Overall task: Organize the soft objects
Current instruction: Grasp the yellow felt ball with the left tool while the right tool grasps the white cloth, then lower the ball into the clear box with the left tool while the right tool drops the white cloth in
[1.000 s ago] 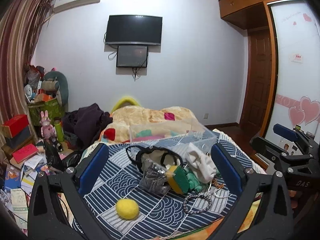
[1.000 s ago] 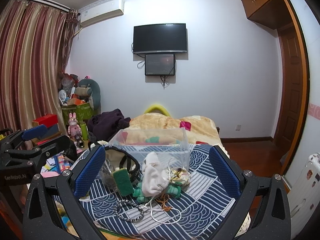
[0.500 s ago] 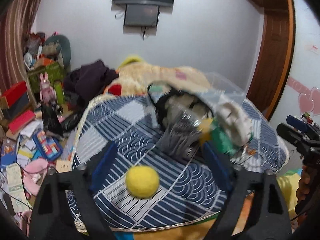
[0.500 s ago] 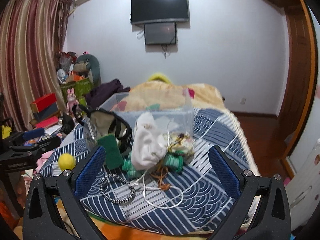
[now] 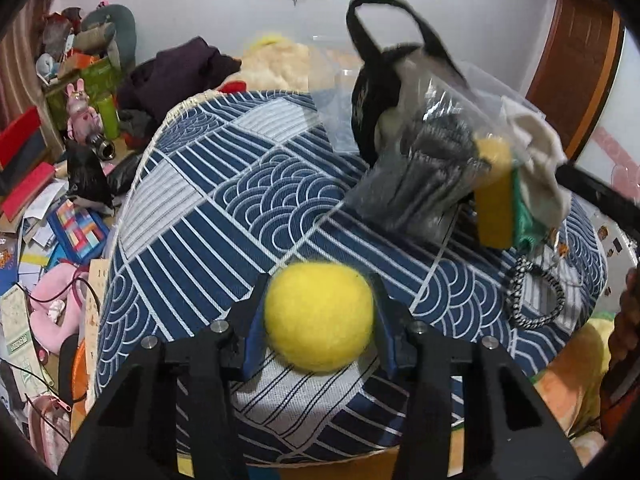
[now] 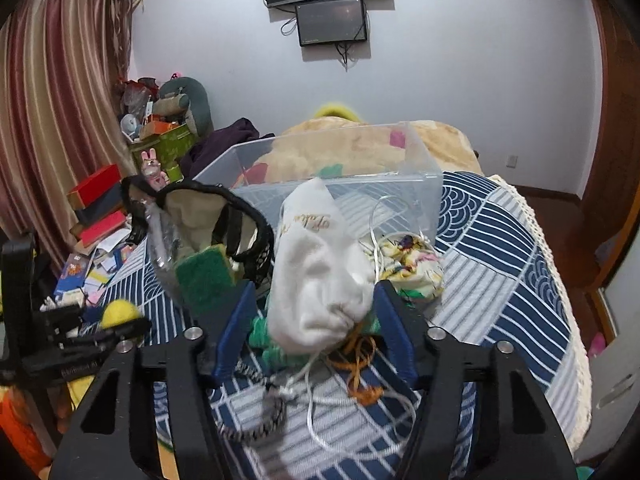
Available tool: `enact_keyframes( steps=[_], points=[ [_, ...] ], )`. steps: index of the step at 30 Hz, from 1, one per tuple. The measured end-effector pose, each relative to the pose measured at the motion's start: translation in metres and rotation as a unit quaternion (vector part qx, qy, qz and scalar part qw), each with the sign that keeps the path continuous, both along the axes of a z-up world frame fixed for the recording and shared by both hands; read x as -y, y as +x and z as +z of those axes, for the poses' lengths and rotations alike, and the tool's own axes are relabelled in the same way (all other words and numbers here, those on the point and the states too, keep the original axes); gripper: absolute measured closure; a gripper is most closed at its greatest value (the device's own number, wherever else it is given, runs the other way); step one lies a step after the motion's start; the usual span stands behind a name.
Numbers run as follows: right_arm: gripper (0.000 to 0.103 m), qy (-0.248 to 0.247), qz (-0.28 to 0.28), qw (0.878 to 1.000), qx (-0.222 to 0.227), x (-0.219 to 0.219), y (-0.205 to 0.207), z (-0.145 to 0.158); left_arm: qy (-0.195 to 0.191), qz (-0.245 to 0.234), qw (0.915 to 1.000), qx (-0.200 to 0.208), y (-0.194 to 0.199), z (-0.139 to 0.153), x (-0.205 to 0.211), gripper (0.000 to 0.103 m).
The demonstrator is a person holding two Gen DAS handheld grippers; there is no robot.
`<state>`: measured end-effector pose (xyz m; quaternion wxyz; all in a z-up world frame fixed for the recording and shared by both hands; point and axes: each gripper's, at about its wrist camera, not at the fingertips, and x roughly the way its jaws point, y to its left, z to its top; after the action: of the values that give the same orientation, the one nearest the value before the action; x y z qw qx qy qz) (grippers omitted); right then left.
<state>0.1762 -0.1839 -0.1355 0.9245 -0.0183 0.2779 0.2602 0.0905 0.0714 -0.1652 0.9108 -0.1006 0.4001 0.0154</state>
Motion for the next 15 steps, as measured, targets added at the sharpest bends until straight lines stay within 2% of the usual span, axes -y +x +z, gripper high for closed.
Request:
enact_keyframes(
  steps=[3,6,10,15],
  points=[
    [0.052,-0.019,-0.002,1.000,0.001,-0.009,0.006,-0.001,0.000,-0.003,1.0000,0.004,0.000,0.002,0.001,0.058],
    [0.067,-0.035,-0.003,0.999,-0.011,-0.014,0.013,-0.007,0.000,-0.003,1.0000,0.008,-0.002,0.007,0.001,0.058],
    [0.081,-0.032,-0.010,0.999,-0.009,-0.008,0.009,-0.009,0.000,0.001,0.9997,0.024,-0.006,0.021,0.000,0.058],
    [0.085,-0.011,-0.017,1.000,0.014,0.004,0.001,0.006,0.016,0.003,0.9983,0.056,-0.008,0.048,-0.002,0.058]
  ],
)
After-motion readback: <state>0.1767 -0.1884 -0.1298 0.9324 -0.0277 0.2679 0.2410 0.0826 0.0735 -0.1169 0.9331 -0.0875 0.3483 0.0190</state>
